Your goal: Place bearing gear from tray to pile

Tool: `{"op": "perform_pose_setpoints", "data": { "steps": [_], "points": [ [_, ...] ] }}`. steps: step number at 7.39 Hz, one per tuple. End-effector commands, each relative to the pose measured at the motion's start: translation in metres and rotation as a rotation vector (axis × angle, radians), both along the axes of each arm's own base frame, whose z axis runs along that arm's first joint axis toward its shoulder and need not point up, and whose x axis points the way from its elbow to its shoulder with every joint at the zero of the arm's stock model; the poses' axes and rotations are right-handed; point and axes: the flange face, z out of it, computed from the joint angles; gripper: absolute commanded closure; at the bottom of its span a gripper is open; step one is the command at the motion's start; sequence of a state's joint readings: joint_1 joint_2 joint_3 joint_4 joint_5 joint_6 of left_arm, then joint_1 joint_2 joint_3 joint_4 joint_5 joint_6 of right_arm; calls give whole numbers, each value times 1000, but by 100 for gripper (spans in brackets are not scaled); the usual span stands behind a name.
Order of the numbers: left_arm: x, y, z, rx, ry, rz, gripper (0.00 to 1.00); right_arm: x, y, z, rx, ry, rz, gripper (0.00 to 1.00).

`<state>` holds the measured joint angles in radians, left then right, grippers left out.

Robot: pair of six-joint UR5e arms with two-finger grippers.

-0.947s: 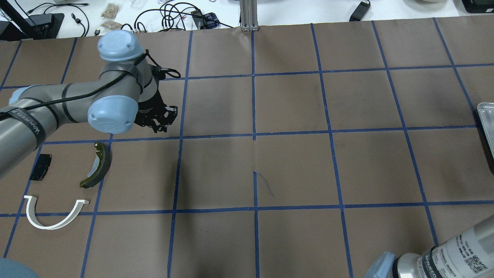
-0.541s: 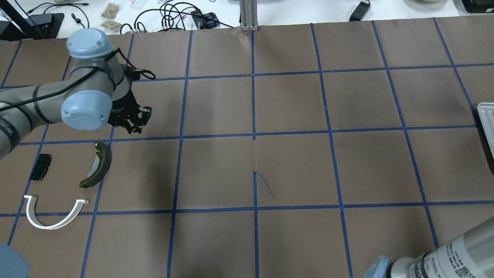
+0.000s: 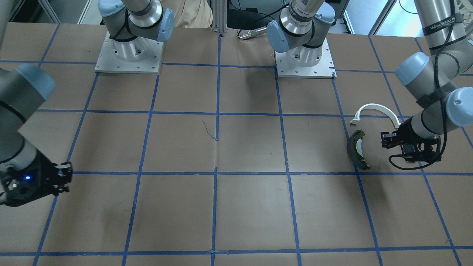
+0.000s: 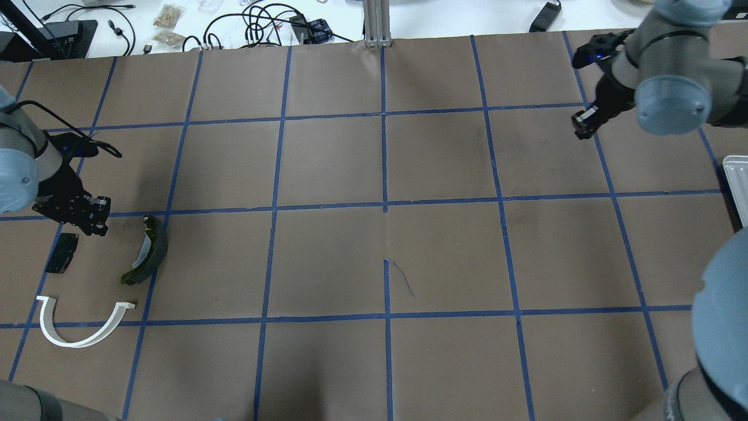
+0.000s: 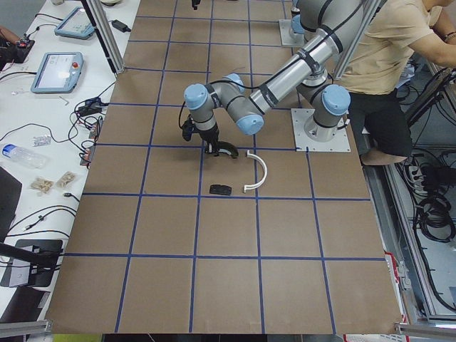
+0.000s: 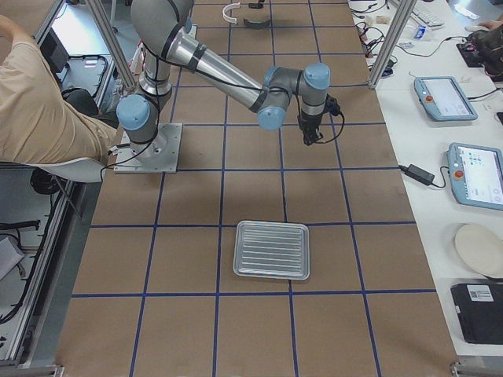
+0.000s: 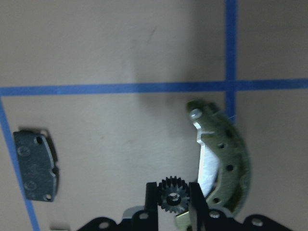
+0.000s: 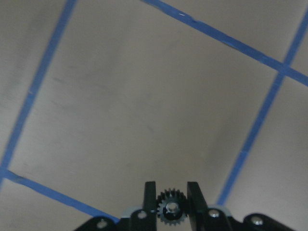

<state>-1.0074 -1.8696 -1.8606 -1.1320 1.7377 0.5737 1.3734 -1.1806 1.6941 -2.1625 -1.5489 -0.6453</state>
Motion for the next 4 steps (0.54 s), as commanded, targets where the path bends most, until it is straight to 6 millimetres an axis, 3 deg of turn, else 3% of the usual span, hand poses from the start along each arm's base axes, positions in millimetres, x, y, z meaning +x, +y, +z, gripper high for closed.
{"op": "perform_pose_setpoints", "data": {
  "steps": [1, 2, 3, 4],
  "points": [
    [11, 12, -27, 44, 41, 0, 100, 138, 35, -24, 51, -20, -117, 97],
    [8, 17, -34, 56, 45, 1, 100, 187, 50, -23, 54, -26, -192, 97],
    [6, 18, -35, 62, 45, -3, 100, 252, 75, -22, 48, -34, -244, 97],
    [7, 17, -34, 57, 43, -9, 31, 310, 103, -23, 51, -42, -325, 97]
  ]
}}
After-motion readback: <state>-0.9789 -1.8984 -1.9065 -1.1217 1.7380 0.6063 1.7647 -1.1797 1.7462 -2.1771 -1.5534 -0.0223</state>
